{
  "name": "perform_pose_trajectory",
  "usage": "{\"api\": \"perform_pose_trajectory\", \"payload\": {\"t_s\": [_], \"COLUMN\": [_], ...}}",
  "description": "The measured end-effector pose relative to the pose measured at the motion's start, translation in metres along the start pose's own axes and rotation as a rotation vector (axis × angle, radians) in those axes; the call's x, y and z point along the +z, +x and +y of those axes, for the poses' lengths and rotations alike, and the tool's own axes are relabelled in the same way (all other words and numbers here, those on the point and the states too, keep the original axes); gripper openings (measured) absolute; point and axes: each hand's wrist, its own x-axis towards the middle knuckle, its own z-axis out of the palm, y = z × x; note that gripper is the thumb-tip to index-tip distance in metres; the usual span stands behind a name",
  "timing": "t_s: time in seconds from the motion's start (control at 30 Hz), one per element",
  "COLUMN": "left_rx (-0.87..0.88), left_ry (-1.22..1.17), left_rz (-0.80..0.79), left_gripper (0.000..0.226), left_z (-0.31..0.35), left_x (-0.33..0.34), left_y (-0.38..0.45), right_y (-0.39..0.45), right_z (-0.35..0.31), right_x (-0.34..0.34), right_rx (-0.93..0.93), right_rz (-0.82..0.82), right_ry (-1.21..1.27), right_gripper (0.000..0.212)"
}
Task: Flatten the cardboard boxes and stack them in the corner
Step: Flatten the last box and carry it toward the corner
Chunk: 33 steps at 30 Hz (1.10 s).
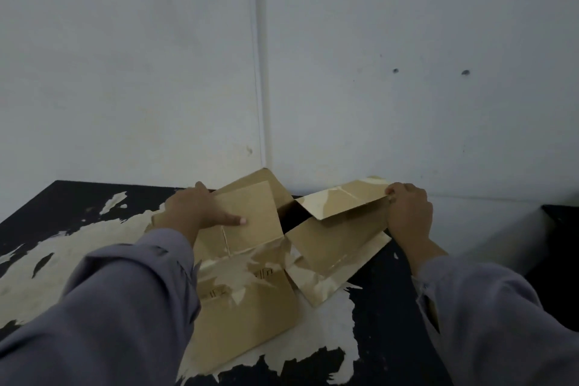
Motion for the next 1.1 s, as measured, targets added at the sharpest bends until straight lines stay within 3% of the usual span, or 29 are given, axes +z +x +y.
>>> {"api": "perform_pose_trajectory", "payload": {"t_s": [0.17,0.3,0.53,0.7,0.87,1.0,1.1], "left_rx": [0.055,0.174,0.339,0.293,0.179,0.046,-0.017], "left_ry": [-0.061,-0.008,-0.461,-0.804,-1.116,-1.306,-1.421], "left_rz": [-0.259,-0.049,0.008,-0.071,-0.215,-0.338,-0.399], "left_gripper": [0.137,0.118,0.071,0.055,0.059,0.063,0.073], "left_z": [-0.02,-0.037,-0.052,-0.06,-0.079,-0.09,-0.1], "left_x": [0.016,0.021,0.037,0.038,0.033,0.044,0.058], "left_y": [0.012,0.017,0.016,0.001,-0.009,-0.031,-0.049], "right_y": [-0.044,-0.089,-0.165,-0.204,-0.227,-0.252,-0.266], "right_z": [-0.023,-0.048,-0.091,-0.1,-0.098,-0.1,-0.096], "right_x": [0.01,0.023,0.047,0.043,0.033,0.018,0.0], "right_rx": [0.095,0.271,0.586,0.767,0.968,1.131,1.075], "right_rz": [-0.024,-0.02,-0.214,-0.271,-0.269,-0.455,-0.604], "right_ry": [0.051,0.125,0.457,0.666,0.721,1.161,1.344], "right_gripper": [0.026,0.021,0.04,0.068,0.063,0.079,0.077]}}
